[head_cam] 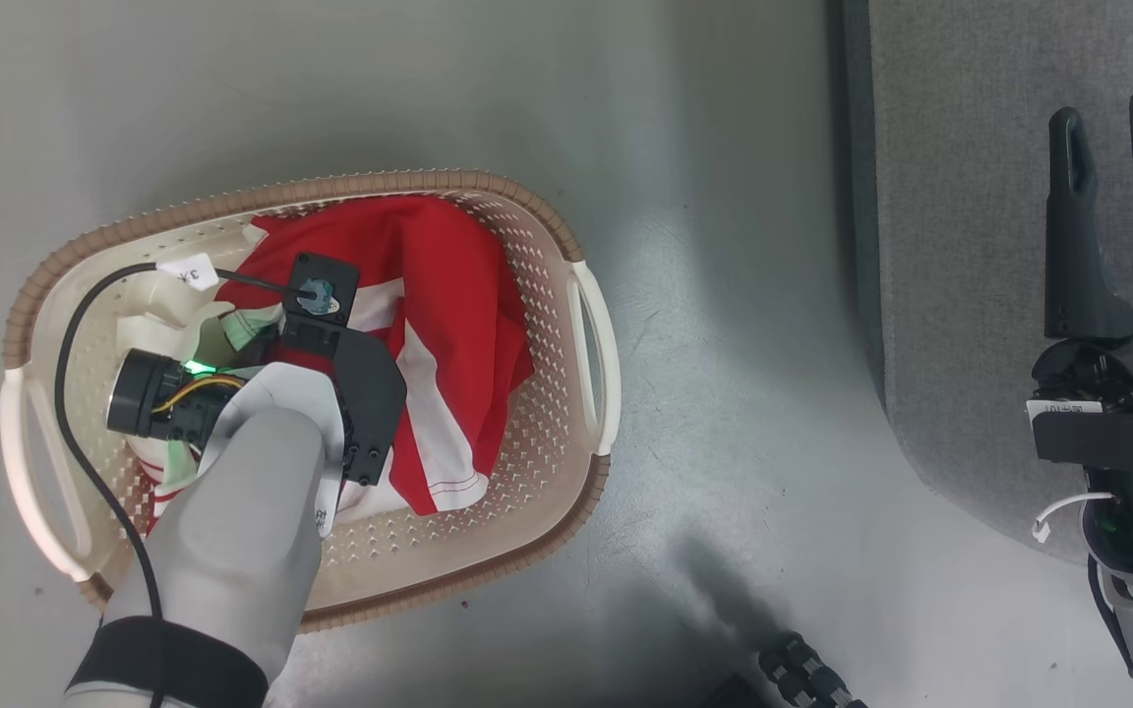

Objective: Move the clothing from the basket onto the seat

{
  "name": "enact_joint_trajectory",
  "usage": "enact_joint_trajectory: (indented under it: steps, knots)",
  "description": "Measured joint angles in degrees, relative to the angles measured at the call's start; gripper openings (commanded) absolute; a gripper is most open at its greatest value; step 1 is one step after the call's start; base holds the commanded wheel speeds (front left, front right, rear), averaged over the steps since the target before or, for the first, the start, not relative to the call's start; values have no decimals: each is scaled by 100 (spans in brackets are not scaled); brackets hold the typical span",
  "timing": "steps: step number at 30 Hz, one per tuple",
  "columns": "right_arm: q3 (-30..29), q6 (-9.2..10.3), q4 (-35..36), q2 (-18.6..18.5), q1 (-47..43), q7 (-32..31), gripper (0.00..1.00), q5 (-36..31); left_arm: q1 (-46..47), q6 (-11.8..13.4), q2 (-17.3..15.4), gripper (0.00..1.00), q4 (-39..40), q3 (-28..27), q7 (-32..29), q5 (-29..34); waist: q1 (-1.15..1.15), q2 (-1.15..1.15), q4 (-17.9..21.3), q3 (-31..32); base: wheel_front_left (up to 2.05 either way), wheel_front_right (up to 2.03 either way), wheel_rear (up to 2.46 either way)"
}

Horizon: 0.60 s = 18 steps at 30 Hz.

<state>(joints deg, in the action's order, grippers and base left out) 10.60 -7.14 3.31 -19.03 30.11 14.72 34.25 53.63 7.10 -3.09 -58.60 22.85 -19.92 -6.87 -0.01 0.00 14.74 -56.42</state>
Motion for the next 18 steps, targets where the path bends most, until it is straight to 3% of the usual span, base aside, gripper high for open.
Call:
enact_joint_trajectory:
  steps: [5, 6, 8, 9, 10, 18]
  knots:
    - [18, -1, 0, 29, 10, 0, 100, 0, 46, 0, -7, 100, -168, 71, -119, 26, 0, 0, 43, -20, 0, 0, 0]
    - [38, 0, -2, 40, 27, 0, 100, 0, 58, 0, -26, 94, -207, 68, -130, 26, 0, 0, 57, -25, 0, 0, 0]
    - [45, -1, -4, 45, 45, 0, 100, 0, 87, 0, -48, 50, -258, 70, -142, 42, 0, 0, 85, -38, 0, 0, 0]
    - [46, -1, -3, 45, 45, 0, 100, -2, 108, 0, -45, 37, -263, 66, -138, 48, 0, 0, 94, -46, 0, 0, 0]
    - [46, -1, 0, 46, 45, 0, 100, -8, 121, 1, -42, 0, -264, 59, -114, 47, 0, 0, 100, -52, 0, 0, 0]
    - [63, -2, -11, 45, 80, 0, 100, -8, 159, 1, -27, 0, -382, 23, 44, 40, 0, 0, 106, -63, 0, 0, 0]
